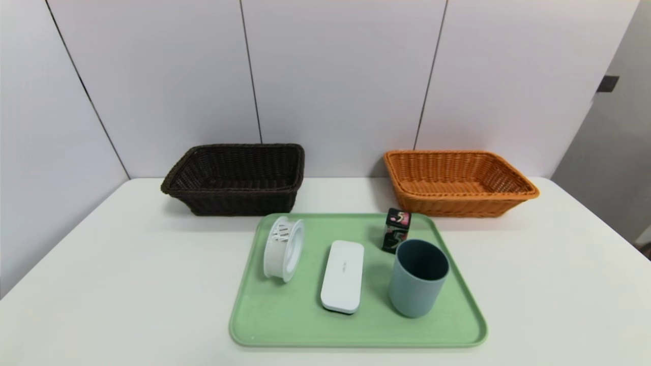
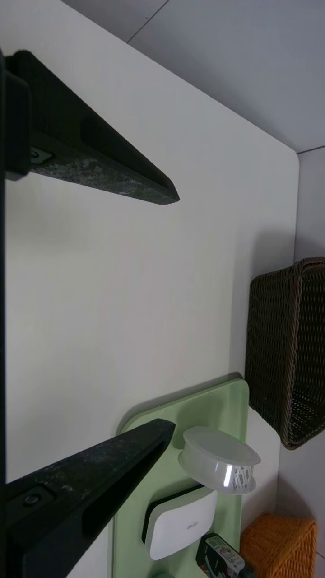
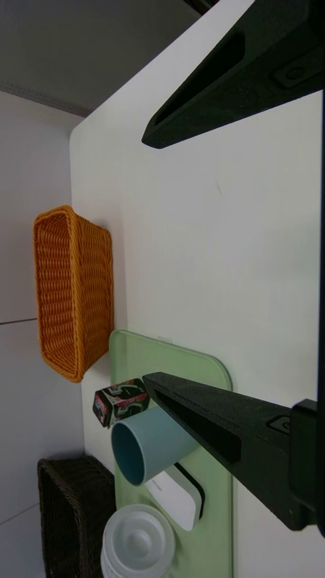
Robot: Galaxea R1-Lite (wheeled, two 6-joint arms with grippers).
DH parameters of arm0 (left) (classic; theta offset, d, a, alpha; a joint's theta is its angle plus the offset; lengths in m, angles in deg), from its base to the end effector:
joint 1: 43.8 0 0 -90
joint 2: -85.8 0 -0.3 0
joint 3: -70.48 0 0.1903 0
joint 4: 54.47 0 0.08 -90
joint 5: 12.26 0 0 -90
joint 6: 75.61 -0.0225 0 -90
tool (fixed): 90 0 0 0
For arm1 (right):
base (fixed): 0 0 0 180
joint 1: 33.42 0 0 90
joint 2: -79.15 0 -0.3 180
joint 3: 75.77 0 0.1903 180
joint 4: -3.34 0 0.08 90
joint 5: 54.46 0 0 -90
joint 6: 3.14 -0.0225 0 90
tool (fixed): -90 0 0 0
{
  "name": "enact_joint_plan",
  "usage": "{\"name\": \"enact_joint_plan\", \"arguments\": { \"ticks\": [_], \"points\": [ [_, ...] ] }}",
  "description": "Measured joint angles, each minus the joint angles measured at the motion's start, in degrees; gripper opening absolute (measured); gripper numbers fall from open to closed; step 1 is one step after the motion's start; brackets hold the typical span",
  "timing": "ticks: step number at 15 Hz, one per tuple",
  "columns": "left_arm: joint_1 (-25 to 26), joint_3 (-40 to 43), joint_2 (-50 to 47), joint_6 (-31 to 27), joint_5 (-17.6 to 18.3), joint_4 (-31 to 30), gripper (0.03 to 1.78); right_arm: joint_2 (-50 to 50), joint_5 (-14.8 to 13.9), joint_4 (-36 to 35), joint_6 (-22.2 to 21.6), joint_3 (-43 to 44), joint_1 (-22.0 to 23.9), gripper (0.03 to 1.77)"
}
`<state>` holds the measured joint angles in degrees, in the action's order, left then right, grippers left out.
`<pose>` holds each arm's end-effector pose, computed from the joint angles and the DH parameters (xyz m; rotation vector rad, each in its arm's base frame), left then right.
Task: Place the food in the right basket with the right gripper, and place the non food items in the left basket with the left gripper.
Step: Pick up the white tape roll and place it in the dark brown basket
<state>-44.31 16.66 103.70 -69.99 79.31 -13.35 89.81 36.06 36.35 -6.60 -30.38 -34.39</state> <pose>-0.0293 -0.0004 0.1946 -0.0988 0.0925 -0.0318 -0.0360 -0.0004 0.1670 0.0605 -0.0292 0.0269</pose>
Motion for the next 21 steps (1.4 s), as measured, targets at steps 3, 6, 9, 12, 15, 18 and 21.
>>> {"name": "enact_joint_plan", "arguments": {
  "ticks": [3, 6, 9, 12, 15, 18, 21],
  "points": [
    [-0.09, -4.94, 10.75, -0.88, -0.23, 3.02, 1.69, 9.11, 0.11, 4.71, -0.01, 5.63, -0.46, 1.71],
    [-0.09, -8.39, 20.09, -2.54, 0.07, 3.77, 1.69, 17.68, 0.21, 7.74, -0.04, 9.85, -0.57, 1.71],
    [-0.12, -13.67, 28.72, -2.78, 0.63, 4.1, 1.69, 25.0, 1.1, 11.22, 0.0, 15.58, -0.71, 1.71],
    [-0.67, -20.2, 36.74, -2.46, 4.84, 4.22, 1.69, 31.34, 3.17, 12.46, 0.02, 20.29, -1.21, 1.71],
    [-4.75, -27.26, 43.06, -1.6, 10.52, 5.49, 1.69, 37.19, 8.97, 12.37, 0.11, 24.04, -2.73, 1.71],
    [-12.13, -32.63, 48.49, 1.43, 11.46, 5.56, 1.69, 41.98, 14.03, 12.09, 0.16, 26.64, -7.66, 1.71],
    [-19.75, -37.94, 54.27, 8.05, 11.46, 5.36, 1.69, 46.51, 14.46, 11.93, 0.16, 29.03, -10.91, 1.71]
  ]
}}
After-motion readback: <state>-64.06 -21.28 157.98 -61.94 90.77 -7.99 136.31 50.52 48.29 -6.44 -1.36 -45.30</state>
